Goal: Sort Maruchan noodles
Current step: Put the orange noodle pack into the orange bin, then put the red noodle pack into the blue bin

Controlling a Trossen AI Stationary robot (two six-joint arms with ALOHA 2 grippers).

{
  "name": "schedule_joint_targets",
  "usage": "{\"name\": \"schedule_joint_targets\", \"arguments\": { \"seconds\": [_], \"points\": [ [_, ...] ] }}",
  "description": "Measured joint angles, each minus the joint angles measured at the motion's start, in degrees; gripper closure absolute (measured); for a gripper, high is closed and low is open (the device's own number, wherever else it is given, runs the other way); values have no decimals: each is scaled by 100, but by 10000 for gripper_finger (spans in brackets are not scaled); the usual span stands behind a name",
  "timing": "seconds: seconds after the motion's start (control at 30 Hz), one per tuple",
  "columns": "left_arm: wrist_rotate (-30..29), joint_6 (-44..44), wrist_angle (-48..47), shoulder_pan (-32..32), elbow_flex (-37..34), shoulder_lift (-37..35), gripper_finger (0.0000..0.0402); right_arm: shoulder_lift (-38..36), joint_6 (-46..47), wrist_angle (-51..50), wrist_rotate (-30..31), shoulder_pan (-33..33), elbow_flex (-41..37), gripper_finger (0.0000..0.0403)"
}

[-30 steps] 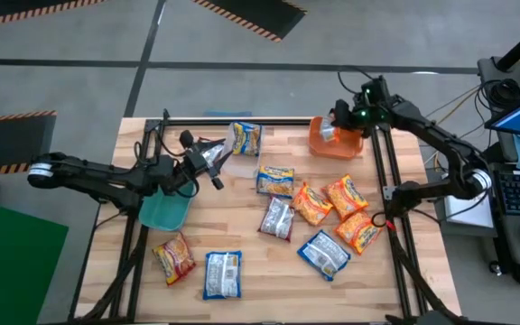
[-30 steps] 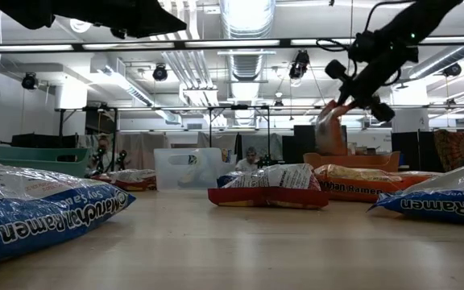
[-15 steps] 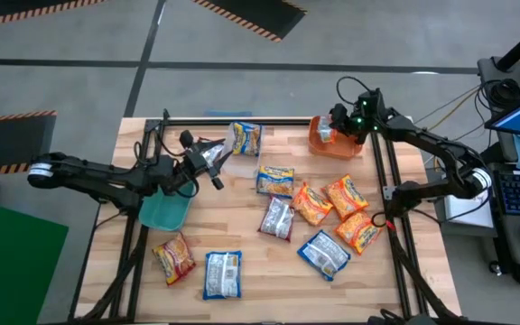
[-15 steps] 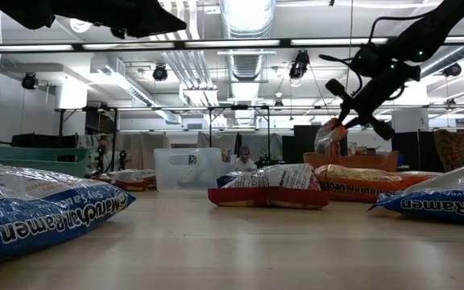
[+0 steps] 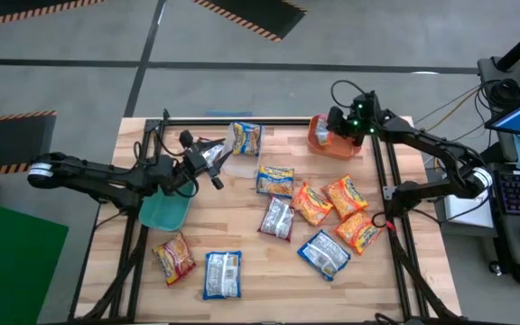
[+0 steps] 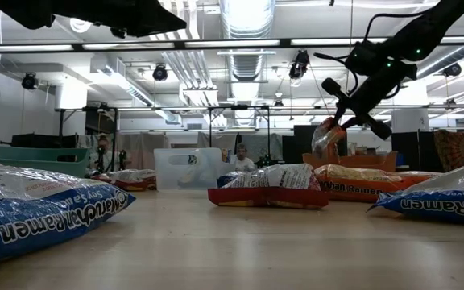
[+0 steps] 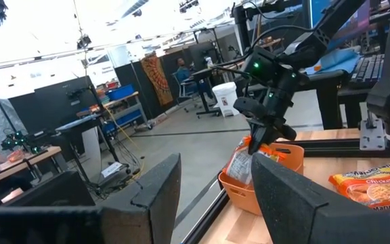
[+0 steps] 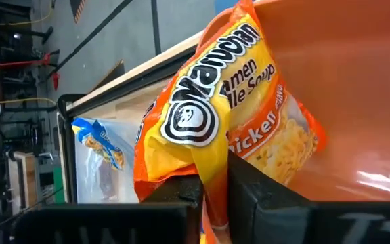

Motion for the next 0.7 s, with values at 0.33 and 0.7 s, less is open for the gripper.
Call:
{"name": "schedule_joint_targets", "arguments": {
  "seconds": [0.33,0.7],
  "points": [
    [2,0,11,0,0,0,238,2,28,76,210,74,0,285],
    [4,0,9,0,0,1,238,-147,-1106,154,-27,198,499,256]
  ]
}}
